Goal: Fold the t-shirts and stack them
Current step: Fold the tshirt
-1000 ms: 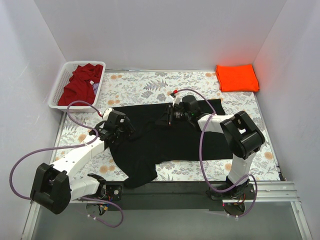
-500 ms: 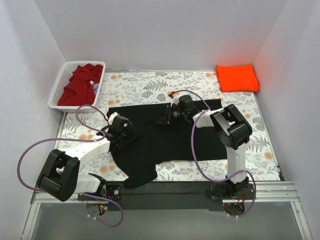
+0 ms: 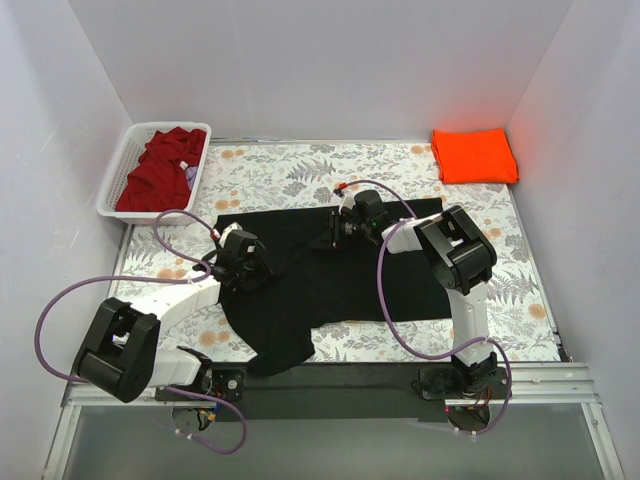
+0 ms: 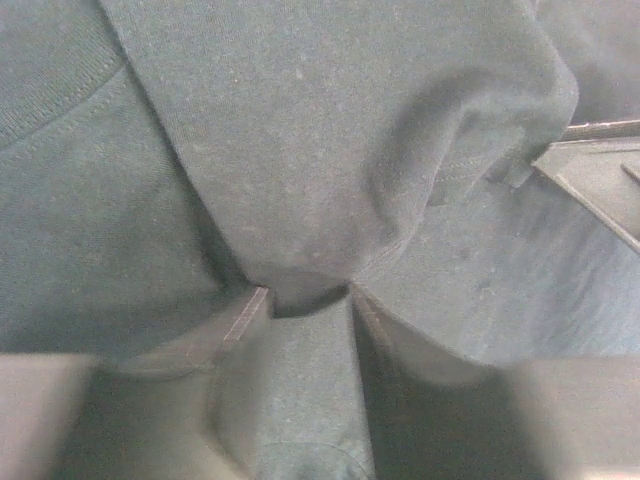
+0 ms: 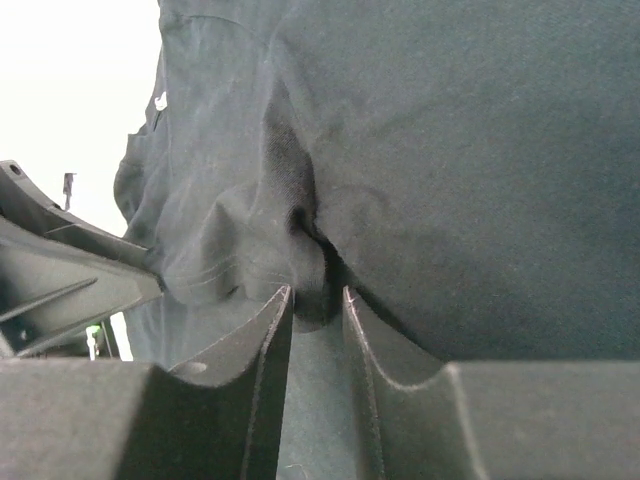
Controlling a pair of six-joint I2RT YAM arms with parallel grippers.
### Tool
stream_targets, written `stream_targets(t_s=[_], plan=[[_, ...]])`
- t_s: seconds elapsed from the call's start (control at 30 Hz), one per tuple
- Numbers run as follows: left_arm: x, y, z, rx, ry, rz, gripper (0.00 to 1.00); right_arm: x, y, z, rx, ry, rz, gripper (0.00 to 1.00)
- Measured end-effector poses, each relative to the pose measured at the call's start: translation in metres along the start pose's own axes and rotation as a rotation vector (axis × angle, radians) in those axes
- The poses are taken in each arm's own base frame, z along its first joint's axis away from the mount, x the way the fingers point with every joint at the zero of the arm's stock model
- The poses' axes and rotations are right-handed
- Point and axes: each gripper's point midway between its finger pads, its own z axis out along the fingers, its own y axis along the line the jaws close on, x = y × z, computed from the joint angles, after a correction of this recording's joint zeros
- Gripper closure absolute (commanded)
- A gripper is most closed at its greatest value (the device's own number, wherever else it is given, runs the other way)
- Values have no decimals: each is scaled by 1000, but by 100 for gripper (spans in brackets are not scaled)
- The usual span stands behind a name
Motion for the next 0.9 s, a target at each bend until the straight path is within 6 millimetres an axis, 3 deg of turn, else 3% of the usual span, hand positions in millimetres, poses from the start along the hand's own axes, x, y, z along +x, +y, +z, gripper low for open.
stream_targets(t_s=[0.13,0.27,0.3,0.67,0.9], plan=[[1,-2,0,9,8,-5,85,1,3,0,-14,9,-3,76],[3,0,-3,-4,22,-6,95,2,4,-1,-19,12,-3,97],[2,-1,-4,-9,23,-9,97,2,4,-1,-21,12,-5,99],[-5,-7,-22,-39,35,-32,100,-2,13,-20,11,14,-12,99],[1,-1,-25,-78,67,-58,100,5,8,-26,51,61,-10,89]])
